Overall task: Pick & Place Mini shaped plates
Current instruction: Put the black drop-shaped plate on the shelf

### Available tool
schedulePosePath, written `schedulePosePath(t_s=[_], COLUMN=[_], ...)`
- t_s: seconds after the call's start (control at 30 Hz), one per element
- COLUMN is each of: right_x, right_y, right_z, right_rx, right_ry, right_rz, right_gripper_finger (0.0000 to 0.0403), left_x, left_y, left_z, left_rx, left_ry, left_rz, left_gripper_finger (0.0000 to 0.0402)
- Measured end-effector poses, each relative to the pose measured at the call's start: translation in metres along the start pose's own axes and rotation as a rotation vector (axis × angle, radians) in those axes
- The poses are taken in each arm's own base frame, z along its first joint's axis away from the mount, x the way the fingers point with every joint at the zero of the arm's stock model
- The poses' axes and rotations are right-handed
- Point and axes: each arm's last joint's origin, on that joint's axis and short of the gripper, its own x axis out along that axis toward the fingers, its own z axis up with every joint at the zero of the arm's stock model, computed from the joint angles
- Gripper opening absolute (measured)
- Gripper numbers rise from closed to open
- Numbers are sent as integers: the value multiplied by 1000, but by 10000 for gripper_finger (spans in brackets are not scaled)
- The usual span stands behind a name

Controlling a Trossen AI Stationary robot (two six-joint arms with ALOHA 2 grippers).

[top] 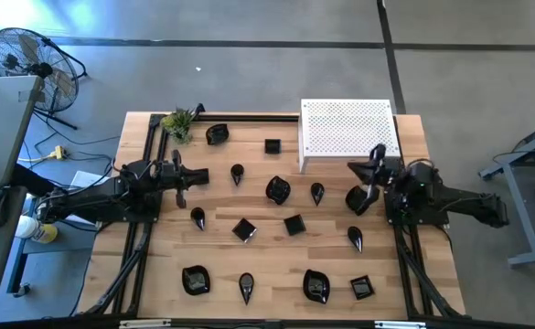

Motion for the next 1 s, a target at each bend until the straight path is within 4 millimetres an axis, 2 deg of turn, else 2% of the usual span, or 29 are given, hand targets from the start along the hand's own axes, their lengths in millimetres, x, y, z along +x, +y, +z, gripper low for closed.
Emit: schedulePosePath(t_s=[0.1, 0.2, 0.37, 0.57, 0.8, 1.0], right_x=[1, 6, 26, 53, 72, 80], right_y=[4, 8, 15, 31, 42, 47], right_z=[15, 25, 21, 16, 7, -10], right_rx=[-21, -35, -36, 45, 300, 570], right_ry=[-112, -73, 157, 467, 786, 933], right_rz=[88, 137, 49, -21, -183, -322], right_gripper_finger=[0, 0, 0, 0, 0, 11], left_x=[0, 0, 0, 0, 0, 0], left_y=[-1, -1, 0, 1, 1, 1], left_z=[0, -1, -1, -1, -1, 0], left_rx=[-6, -25, 9, 16, 5, -22], left_ry=[0, 5, 14, 11, 10, 2], left_rz=[-28, -32, 10, 29, 36, 41], left_gripper_finger=[1, 1, 1, 1, 1, 1])
